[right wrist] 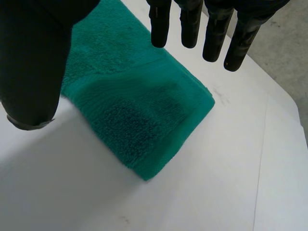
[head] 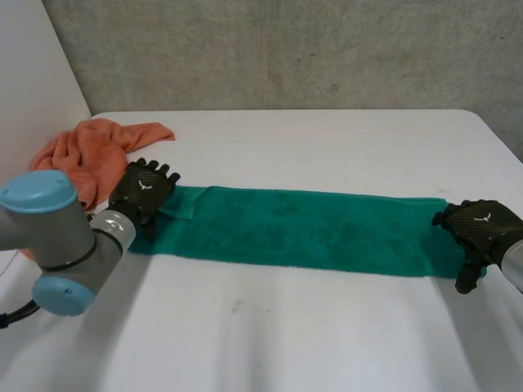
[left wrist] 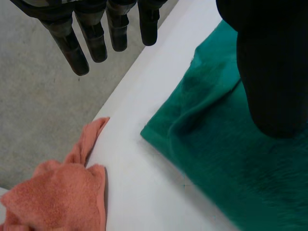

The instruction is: Fold the laundry.

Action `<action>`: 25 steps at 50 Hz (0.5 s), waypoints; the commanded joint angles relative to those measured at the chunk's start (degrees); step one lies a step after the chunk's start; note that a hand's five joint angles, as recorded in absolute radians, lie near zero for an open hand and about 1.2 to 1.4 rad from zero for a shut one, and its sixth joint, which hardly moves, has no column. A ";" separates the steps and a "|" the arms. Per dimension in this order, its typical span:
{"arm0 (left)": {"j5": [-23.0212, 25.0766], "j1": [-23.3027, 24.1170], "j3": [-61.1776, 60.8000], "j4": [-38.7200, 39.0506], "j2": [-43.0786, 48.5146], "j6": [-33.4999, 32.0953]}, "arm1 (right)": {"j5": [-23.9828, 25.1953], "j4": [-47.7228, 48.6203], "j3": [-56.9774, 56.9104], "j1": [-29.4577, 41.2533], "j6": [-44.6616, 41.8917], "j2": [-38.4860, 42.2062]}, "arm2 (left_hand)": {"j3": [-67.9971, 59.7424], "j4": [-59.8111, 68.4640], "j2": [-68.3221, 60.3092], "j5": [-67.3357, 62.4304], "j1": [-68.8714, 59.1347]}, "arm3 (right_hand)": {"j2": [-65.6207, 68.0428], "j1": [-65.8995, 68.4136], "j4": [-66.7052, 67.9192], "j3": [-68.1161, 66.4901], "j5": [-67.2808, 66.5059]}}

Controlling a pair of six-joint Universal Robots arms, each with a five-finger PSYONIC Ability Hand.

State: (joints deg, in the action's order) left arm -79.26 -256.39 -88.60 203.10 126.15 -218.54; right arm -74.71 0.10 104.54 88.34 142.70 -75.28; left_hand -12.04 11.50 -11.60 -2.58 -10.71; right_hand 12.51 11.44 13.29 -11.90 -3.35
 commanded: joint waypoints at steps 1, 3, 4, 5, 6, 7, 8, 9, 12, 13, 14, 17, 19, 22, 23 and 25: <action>0.16 -2.18 5.45 -0.07 5.06 0.05 | -0.18 0.78 -0.22 0.17 0.12 1.28 | 1.66 -1.12 1.22 2.20 0.33 | -2.51 -1.44 -3.29 1.90 3.35; 0.25 -2.36 6.68 -0.07 5.94 0.31 | -0.18 0.78 -0.04 0.25 0.13 1.37 | 1.66 -1.12 1.22 2.20 0.33 | -2.51 -1.44 -3.29 1.90 3.35; 0.25 -2.36 7.03 -0.07 6.12 0.40 | -0.18 0.87 0.05 0.25 0.04 1.37 | 1.66 -1.12 1.22 2.20 0.33 | -2.51 -1.44 -3.29 1.90 3.35; 0.33 -2.36 7.38 0.02 6.12 0.57 | -0.18 0.87 0.22 0.17 0.12 1.37 | 1.66 -1.12 1.22 2.20 0.33 | -2.51 -1.44 -3.29 1.90 3.35; 0.60 -2.53 7.91 -0.07 6.21 1.10 | -0.09 1.04 0.40 0.25 0.04 1.37 | 1.66 -1.12 1.22 2.20 0.33 | -2.51 -1.44 -3.29 1.90 3.35; 0.86 -2.53 8.26 0.02 6.21 1.45 | -0.17 1.13 0.57 0.25 0.12 1.37 | 1.66 -1.12 1.22 2.20 0.33 | -2.51 -1.44 -3.29 1.90 3.35; 1.12 -2.53 8.61 0.02 6.30 1.80 | -0.18 1.31 0.58 0.25 0.04 1.37 | 1.49 -0.95 1.06 2.03 0.16 | -2.51 -1.44 -3.29 1.90 3.35; 1.47 -2.53 8.88 0.02 6.47 2.24 | -0.18 1.57 0.75 0.25 0.04 1.37 | 1.49 -0.95 1.05 2.03 0.16 | -2.51 -1.44 -3.29 1.90 3.35; 2.62 -2.36 10.20 -0.07 7.44 3.74 | -0.18 1.75 1.01 0.25 -0.05 1.37 | 0.99 -0.45 0.55 1.53 -0.34 | -2.51 -1.44 -3.29 1.90 3.35; 2.79 -2.27 10.46 -0.07 7.61 4.00 | -0.18 1.75 1.01 0.25 -0.14 1.45 | 0.99 -0.45 0.55 1.53 -0.34 | -2.51 -1.44 -3.29 1.90 3.35; 2.97 -1.92 10.90 0.02 7.79 4.26 | -0.18 1.84 1.01 0.25 -0.14 1.45 | 0.82 -0.28 0.38 1.36 -0.51 | -2.51 -1.44 -3.29 1.90 3.35; 2.97 -1.74 11.69 0.10 8.23 4.27 | -0.18 1.84 1.01 0.17 -0.14 1.45 | 0.82 -0.28 0.38 1.36 -0.51 | -2.51 -1.44 -3.29 1.90 3.35; 2.97 -1.48 12.83 0.11 8.93 4.27 | -0.18 1.84 1.10 0.17 -0.14 1.45 | 0.82 -0.28 0.38 1.36 -0.51 | -2.51 -1.44 -3.29 1.90 3.35; 2.97 -1.04 15.20 0.02 10.42 4.35 | -0.18 1.84 1.10 0.08 -0.14 1.37 | 0.82 -0.28 0.38 1.36 -0.51 | -2.51 -1.44 -3.29 1.90 3.35; 2.97 -1.04 15.99 0.02 10.95 4.36 | -0.18 1.84 1.10 0.08 -0.14 1.37 | 0.82 -0.28 0.38 1.36 -0.51 | -2.51 -1.44 -3.29 1.90 3.35; 2.80 -1.13 19.23 0.19 13.14 4.35 | -0.18 1.84 1.19 -0.01 -0.14 1.37 | 0.82 -0.28 0.38 1.36 -0.51 | -2.51 -1.44 -3.29 1.90 3.35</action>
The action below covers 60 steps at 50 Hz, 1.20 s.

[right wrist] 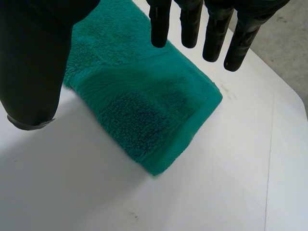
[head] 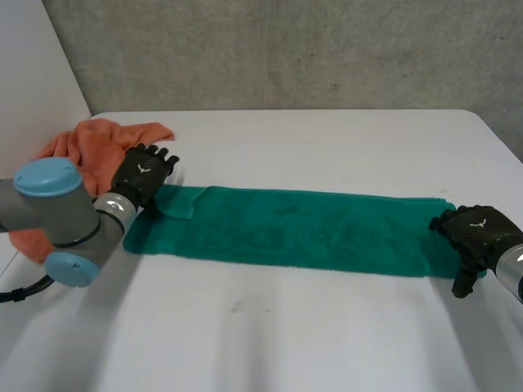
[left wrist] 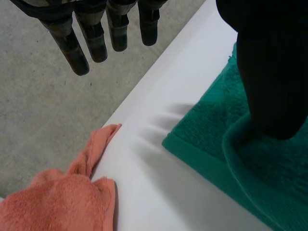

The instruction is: Fold the laundry.

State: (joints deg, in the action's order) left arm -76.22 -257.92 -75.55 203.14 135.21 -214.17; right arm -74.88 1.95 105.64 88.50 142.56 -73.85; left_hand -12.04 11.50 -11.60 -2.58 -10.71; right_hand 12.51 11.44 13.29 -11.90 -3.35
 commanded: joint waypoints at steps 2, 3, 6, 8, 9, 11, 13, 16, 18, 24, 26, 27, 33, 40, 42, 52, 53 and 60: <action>-1.30 0.23 9.36 0.15 6.02 -0.02 | 0.00 -0.01 0.18 -0.26 0.00 -0.06 | 0.32 0.22 -0.12 0.86 -1.01 | -2.51 -1.44 -3.29 1.90 3.35; -2.17 -0.03 11.20 0.15 7.16 -0.02 | 0.00 -0.01 0.35 -0.35 0.00 -0.15 | -0.52 1.06 -0.96 0.02 -1.85 | -2.51 -1.44 -3.29 1.90 3.35; -10.60 -0.65 17.97 0.15 10.94 -0.37 | 0.00 -0.01 0.44 -0.43 0.00 -0.15 | -2.04 2.58 -2.48 -1.50 -3.37 | -2.51 -1.44 -3.29 1.90 3.35; -14.64 -0.83 18.95 0.50 11.30 -0.37 | 0.08 -0.01 0.53 -0.44 0.00 -0.15 | -1.37 1.91 -1.81 -0.83 -2.70 | -2.51 -1.44 -3.29 1.90 3.35; -14.31 -0.83 18.43 0.59 11.04 -0.20 | 0.08 -0.01 0.70 -0.44 0.00 -0.15 | -1.37 1.91 -1.81 -0.83 -2.70 | -2.51 -1.44 -3.29 1.90 3.35; -12.65 -0.22 16.50 0.94 9.90 -0.02 | 0.08 -0.01 1.05 -0.44 0.00 -0.15 | -1.37 1.91 -1.81 -0.83 -2.70 | -2.51 -1.44 -3.29 1.90 3.35; -9.31 0.23 13.07 2.17 6.91 0.42 | 0.08 -0.01 1.14 -0.44 0.00 -0.15 | -1.37 1.91 -1.81 -0.83 -2.70 | -2.51 -1.44 -3.29 1.90 3.35; -7.11 1.36 9.39 3.83 3.84 2.43 | 0.17 -0.01 1.41 -0.44 0.00 -0.15 | -1.37 1.91 -1.81 -0.83 -2.70 | -2.51 -1.44 -3.29 1.90 3.35; -7.10 2.42 7.36 3.84 2.17 4.10 | 0.26 -0.01 1.67 -0.52 0.00 -0.24 | -1.37 1.91 -1.81 -0.83 -2.70 | -2.51 -1.44 -3.29 1.90 3.35; -7.02 3.56 1.82 2.88 -1.88 5.78 | 0.87 -0.01 2.11 -0.44 0.00 -0.24 | -1.20 1.74 -1.64 -0.66 -2.53 | -2.51 -1.44 -3.29 1.90 3.35; -7.02 4.00 -1.15 2.18 -4.07 5.87 | 1.40 0.08 2.29 -0.70 0.00 -0.24 | -1.20 1.74 -1.64 -0.66 -2.53 | -2.51 -1.44 -3.29 1.90 3.35; -7.02 4.09 -2.22 1.82 -5.04 5.87 | 1.66 0.16 2.29 -0.79 0.00 -0.24 | -1.20 1.74 -1.64 -0.66 -2.53 | -1.59 -0.53 -2.37 0.99 2.43; -6.84 4.71 -9.95 -0.72 -12.59 6.66 | 2.55 2.53 2.55 -2.63 0.08 -0.15 | -0.86 1.40 -1.30 -0.33 -2.20 | 4.45 5.51 3.67 -5.06 -3.61; -6.75 5.24 -15.41 -0.91 -18.31 9.29 | 2.55 5.78 2.37 -2.98 0.00 1.34 | -0.19 0.73 -0.63 0.35 -1.52 | 11.86 12.92 11.08 -12.47 -11.02; -6.66 5.24 -16.55 -0.91 -19.55 10.35 | 2.46 6.58 2.29 -2.98 0.00 1.87 | -0.19 0.73 -0.63 0.35 -1.52 | 14.39 15.45 13.60 -14.99 -13.55; -6.40 5.32 -17.70 -0.91 -20.16 11.67 | 2.63 7.55 0.62 -3.42 -0.09 5.56 | -0.19 0.73 -0.63 0.35 -1.52 | 18.94 20.00 18.16 -19.54 -18.10; -6.40 5.32 -17.70 -0.91 -20.08 11.67 | 2.63 7.55 0.44 -3.42 -0.09 5.74 | -0.19 0.73 -0.63 0.35 -1.52 | 19.11 20.17 18.32 -19.71 -18.27; -6.40 5.41 -17.70 -0.91 -19.99 11.67 | 2.46 7.63 -1.05 -3.34 -0.18 8.55 | -0.19 0.73 -0.63 0.35 -1.52 | 41.72 42.78 40.94 -42.33 -40.88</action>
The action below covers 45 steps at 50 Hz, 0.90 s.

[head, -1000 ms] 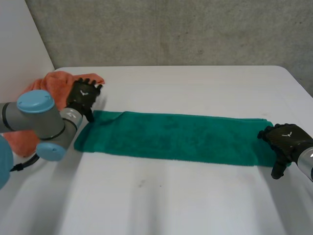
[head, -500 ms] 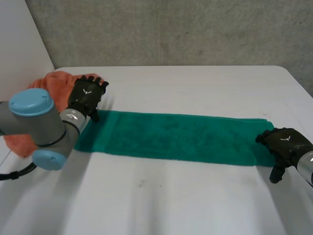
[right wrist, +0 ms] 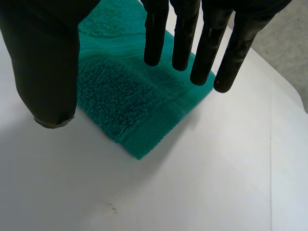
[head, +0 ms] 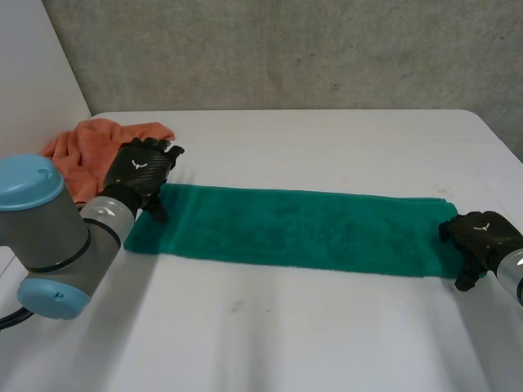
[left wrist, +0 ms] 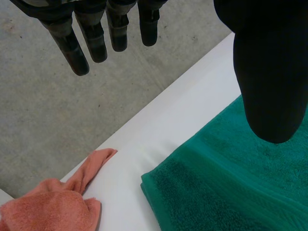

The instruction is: Fold the laundry.

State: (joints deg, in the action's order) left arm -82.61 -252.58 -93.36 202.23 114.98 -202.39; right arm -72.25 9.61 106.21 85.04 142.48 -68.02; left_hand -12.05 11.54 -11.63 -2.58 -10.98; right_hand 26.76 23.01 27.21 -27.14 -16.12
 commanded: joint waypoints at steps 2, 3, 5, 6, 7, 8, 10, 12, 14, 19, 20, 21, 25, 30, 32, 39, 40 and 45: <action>0.00 -0.02 0.11 0.00 0.25 -0.11 | -0.96 0.05 -2.50 -0.14 -0.10 3.07 | -0.18 0.69 -0.61 0.35 -1.25 | 53.16 56.91 52.70 -52.78 -53.79; -0.09 -0.02 0.11 0.00 0.25 -0.11 | -1.05 0.14 -2.85 -0.23 -0.10 2.99 | -0.18 0.69 -0.61 0.35 -1.25 | 53.24 56.99 52.78 -52.86 -53.88; -0.09 -0.02 0.11 0.00 0.25 -0.11 | -1.05 0.40 -3.20 -0.40 -0.10 2.90 | -0.18 0.69 -0.61 0.35 -1.25 | 53.24 56.99 52.79 -52.86 -53.88; -0.18 -0.11 0.11 0.00 0.16 -0.02 | -1.13 0.84 -3.73 -1.27 -0.10 2.90 | -0.18 0.69 -0.61 0.35 -1.25 | 53.24 56.99 52.79 -52.86 -53.88; -0.18 -0.11 0.11 0.00 0.16 -0.02 | -1.14 1.11 -4.08 -1.98 -0.18 2.98 | -0.02 0.53 -0.44 0.52 -1.08 | 53.24 56.99 52.79 -52.86 -53.88; -0.18 -0.19 0.11 0.00 0.16 -0.02 | -1.14 1.28 -4.43 -2.68 -0.18 3.07 | -0.02 0.52 -0.44 0.52 -1.08 | 53.24 56.99 52.79 -52.86 -53.88; -0.27 -0.28 0.11 -0.08 -0.01 -0.02 | -1.14 1.37 -6.10 -4.88 -0.88 3.51 | -0.02 0.52 -0.44 0.52 -1.08 | 53.24 56.99 52.79 -52.86 -53.88; -0.35 -0.28 0.02 -0.09 -0.19 -0.02 | -1.31 1.37 -7.42 -6.02 -2.46 4.30 | -0.02 0.52 -0.44 0.52 -1.08 | 53.24 56.99 52.79 -52.86 -53.88; -0.36 -0.28 0.02 -0.43 -0.45 0.15 | -2.18 1.46 -10.05 -8.04 -7.37 6.32 | -0.02 0.52 -0.44 0.52 -1.08 | 53.24 56.99 52.79 -52.86 -53.88; -0.27 -0.46 -0.86 -1.84 -1.77 0.94 | -7.28 0.93 -13.66 -12.70 -17.84 6.85 | 0.15 0.36 -0.27 0.69 -0.91 | 53.24 56.99 52.79 -52.86 -53.88; -0.27 -0.46 -1.03 -2.02 -1.95 1.12 | -8.07 0.93 -14.19 -12.88 -18.89 6.76 | 0.15 0.36 -0.27 0.69 -0.91 | 53.24 56.99 52.79 -52.86 -53.88; -0.35 -0.46 -1.47 -2.02 -2.12 1.29 | -8.77 1.19 -14.97 -12.97 -20.91 6.94 | 0.32 0.19 -0.10 0.85 -0.75 | 53.24 56.99 52.79 -52.86 -53.88; -0.36 -0.55 -2.18 -2.02 -2.83 1.47 | -7.03 1.98 -16.56 -10.26 -19.53 5.71 | 0.32 0.19 -0.10 0.85 -0.75 | 53.24 56.99 52.79 -52.86 -53.88; -0.53 -0.55 -2.18 -2.02 -3.53 1.47 | -1.59 6.98 -17.44 3.42 -13.73 0.27 | 0.32 0.19 -0.10 0.85 -0.75 | 53.24 56.99 52.79 -52.86 -53.88; -0.53 -0.63 -2.18 -2.02 -4.14 1.56 | -0.44 8.05 -17.53 7.49 -13.11 -0.62 | 0.32 0.19 -0.10 0.85 -0.75 | 53.24 56.99 52.79 -52.86 -53.88; -0.71 -0.63 -2.62 -2.02 -5.90 1.91 | 8.78 10.25 -17.36 27.62 -12.14 0.43 | 0.32 0.19 -0.10 0.85 -0.75 | 53.24 56.99 52.79 -52.86 -53.88; -0.62 -0.63 -2.88 -2.02 -6.08 2.34 | 9.93 10.25 -17.36 29.55 -12.22 1.22 | 0.32 0.19 -0.10 0.85 -0.75 | 53.24 56.99 52.79 -52.86 -53.88; -0.62 -0.28 -3.06 -2.02 -6.08 3.14 | 15.21 9.99 -20.33 40.71 -12.93 10.52 | 0.32 0.19 -0.10 0.85 -0.75 | 53.24 56.99 52.79 -52.86 -53.88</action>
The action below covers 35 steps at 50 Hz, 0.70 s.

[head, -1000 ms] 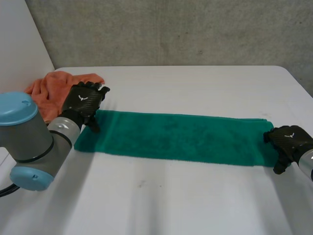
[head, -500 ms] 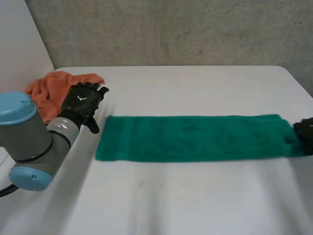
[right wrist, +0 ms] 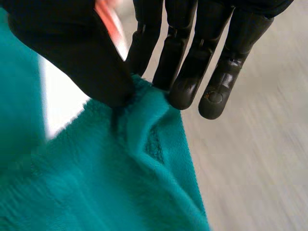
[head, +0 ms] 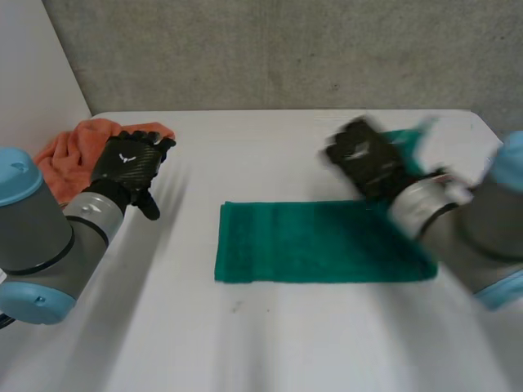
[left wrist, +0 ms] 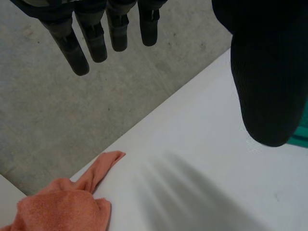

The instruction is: Fold the laundry.

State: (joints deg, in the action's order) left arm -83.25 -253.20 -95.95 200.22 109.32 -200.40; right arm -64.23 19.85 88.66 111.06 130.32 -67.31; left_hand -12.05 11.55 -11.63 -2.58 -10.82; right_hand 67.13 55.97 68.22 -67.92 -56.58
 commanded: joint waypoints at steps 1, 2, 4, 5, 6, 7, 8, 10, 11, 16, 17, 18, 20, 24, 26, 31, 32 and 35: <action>0.02 0.51 -0.47 0.00 -0.34 1.15 | 7.19 -0.42 -3.40 15.32 -0.69 10.70 | 0.32 0.18 -0.10 0.85 -0.91 | 12.87 24.03 11.78 -12.08 -13.42; 0.02 0.60 -0.47 0.00 -0.25 1.15 | 7.19 -0.60 -4.02 15.85 -0.51 11.66 | 0.32 0.18 -0.10 0.85 -0.91 | 12.87 24.03 11.78 -12.08 -13.42; 0.02 0.60 -0.47 0.09 -0.16 1.15 | 6.84 -0.77 -5.25 16.29 0.01 13.68 | 0.32 0.18 -0.10 0.85 -0.91 | 12.87 24.03 11.78 -12.08 -13.42; 0.02 0.69 -0.29 0.09 -0.07 1.15 | 6.75 -0.86 -5.43 16.21 0.28 13.95 | 0.32 0.18 -0.10 0.85 -0.91 | 8.77 19.93 7.67 -7.98 -9.31; 0.02 0.78 -0.03 0.09 0.19 1.15 | 6.66 -1.04 -5.34 16.29 0.72 13.78 | 0.32 0.18 -0.10 0.85 -0.91 | -3.60 7.56 -4.69 4.38 3.05; 0.10 0.95 0.15 0.09 0.28 1.15 | 6.58 -1.21 -5.34 16.29 1.50 13.52 | 0.32 0.18 -0.10 0.85 -0.91 | -15.04 -3.88 -16.14 15.83 14.50; 0.02 1.30 0.41 0.09 0.37 1.15 | 5.97 -1.22 -5.26 16.21 4.21 12.39 | 0.32 0.18 -0.10 0.85 -0.91 | -35.48 -24.31 -36.57 36.26 34.93; 0.10 2.62 0.85 0.35 0.54 1.07 | 4.56 -1.30 -5.43 15.51 7.91 11.67 | 0.32 0.18 -0.10 0.85 -0.91 | -55.11 -43.95 -56.21 55.90 54.57; 0.19 3.15 1.11 0.44 0.63 1.06 | 2.64 -1.57 -5.34 13.15 12.45 10.54 | 0.32 0.18 -0.10 0.85 -0.91 | -57.13 -45.97 -58.22 57.92 56.58; 0.10 7.54 4.89 0.44 3.35 1.06 | -4.75 -4.90 -3.50 4.26 24.61 6.67 | 0.32 0.18 -0.10 0.85 -0.91 | -57.13 -45.97 -58.22 57.92 56.58; 0.10 8.59 5.68 0.44 3.88 1.06 | -5.46 -5.95 -2.98 3.29 25.85 5.97 | 0.32 0.18 -0.10 0.85 -0.91 | -57.13 -45.97 -58.22 57.92 56.58; 0.02 9.82 6.82 0.44 4.67 0.98 | -6.51 -8.66 -1.75 1.63 28.29 4.48 | 0.32 0.18 -0.10 0.85 -0.91 | -57.13 -45.97 -58.22 57.92 56.58; -0.07 11.23 7.96 0.35 5.81 0.89 | -6.96 -11.49 -0.69 0.57 29.54 3.76 | 0.32 0.18 -0.10 0.85 -0.91 | -57.13 -45.97 -58.22 57.92 56.58; -0.16 13.61 9.90 0.26 8.01 0.89 | -7.93 -16.33 2.65 -2.16 28.32 3.67 | 0.32 0.18 -0.10 0.85 -0.91 | -57.13 -45.97 -58.22 57.92 56.58; -0.51 14.57 10.17 0.35 8.71 0.89 | -8.45 -16.60 4.93 -4.44 26.04 3.85 | 0.32 0.18 -0.10 0.85 -0.91 | -57.13 -45.97 -58.22 57.92 56.58; -1.30 15.11 9.82 0.09 8.89 0.54 | -9.86 -15.63 8.28 -9.63 19.54 4.73 | 0.49 0.01 0.07 1.02 -0.74 | -29.69 -18.52 -30.78 30.47 29.14; -1.30 15.11 9.73 0.09 8.89 0.54 | -10.38 -15.54 8.28 -10.07 17.70 5.08 | 0.49 0.01 0.07 1.02 -0.74 | -10.81 0.35 -11.90 11.60 10.26; -1.30 14.93 9.38 0.00 8.54 0.71 | -11.61 -15.46 7.67 -10.07 16.11 5.69 | 0.49 0.01 0.07 1.02 -0.74 | 12.84 24.00 11.75 -12.06 -13.39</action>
State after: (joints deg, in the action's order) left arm -84.05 -238.26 -85.74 200.47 118.21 -199.68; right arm -73.52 3.30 94.87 104.42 154.48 -63.35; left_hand -12.04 11.55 -11.62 -2.58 -10.82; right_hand 21.98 19.70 22.30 -21.71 -12.25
